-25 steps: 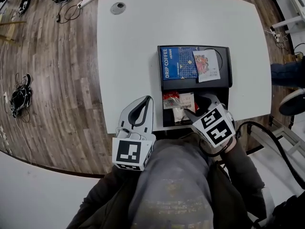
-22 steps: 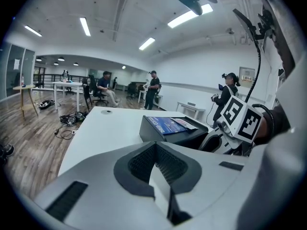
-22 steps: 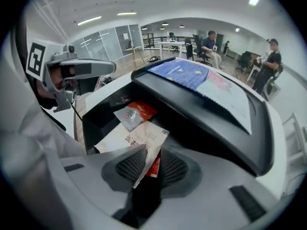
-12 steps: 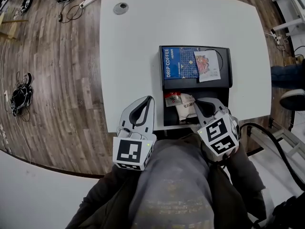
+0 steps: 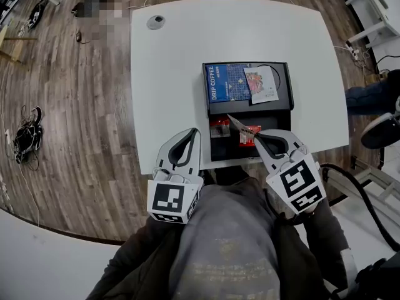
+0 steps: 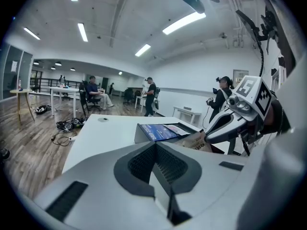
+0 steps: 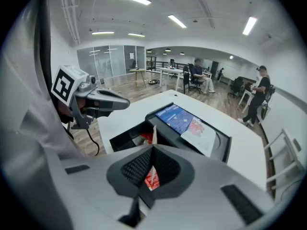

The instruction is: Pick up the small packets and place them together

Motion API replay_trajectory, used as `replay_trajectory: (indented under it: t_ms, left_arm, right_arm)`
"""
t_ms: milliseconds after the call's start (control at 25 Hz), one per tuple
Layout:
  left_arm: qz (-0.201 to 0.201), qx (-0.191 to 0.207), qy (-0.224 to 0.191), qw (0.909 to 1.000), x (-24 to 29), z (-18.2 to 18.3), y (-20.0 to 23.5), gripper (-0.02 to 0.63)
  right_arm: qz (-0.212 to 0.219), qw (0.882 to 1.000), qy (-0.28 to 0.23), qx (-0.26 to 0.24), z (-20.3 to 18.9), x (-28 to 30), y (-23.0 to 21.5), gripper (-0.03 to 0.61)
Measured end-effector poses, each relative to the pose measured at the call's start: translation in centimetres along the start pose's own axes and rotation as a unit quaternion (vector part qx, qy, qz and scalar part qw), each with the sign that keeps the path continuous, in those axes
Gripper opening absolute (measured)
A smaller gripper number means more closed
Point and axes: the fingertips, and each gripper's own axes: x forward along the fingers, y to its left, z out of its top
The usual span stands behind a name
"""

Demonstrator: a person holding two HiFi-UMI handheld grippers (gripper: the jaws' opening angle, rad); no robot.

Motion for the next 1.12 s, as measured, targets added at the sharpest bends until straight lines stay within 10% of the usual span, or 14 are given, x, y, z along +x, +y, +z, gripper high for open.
replay_trajectory:
  t_ms: [520,1120]
  left_arm:
    - [0.027,0.002,-0.037,0.999,-0.5,2.8,1.8,0.003]
    - [0.054,-0.019,0.016,0.9982,3.1,1.9,4.5,0.003]
  right_arm:
    - [0.034,0.995,-0.088,0.043,8.3,-2.7,-4.3,0.005]
    - [0.02,0.981,-0.028,0.193,4.4,2.8,-14.9,0.006]
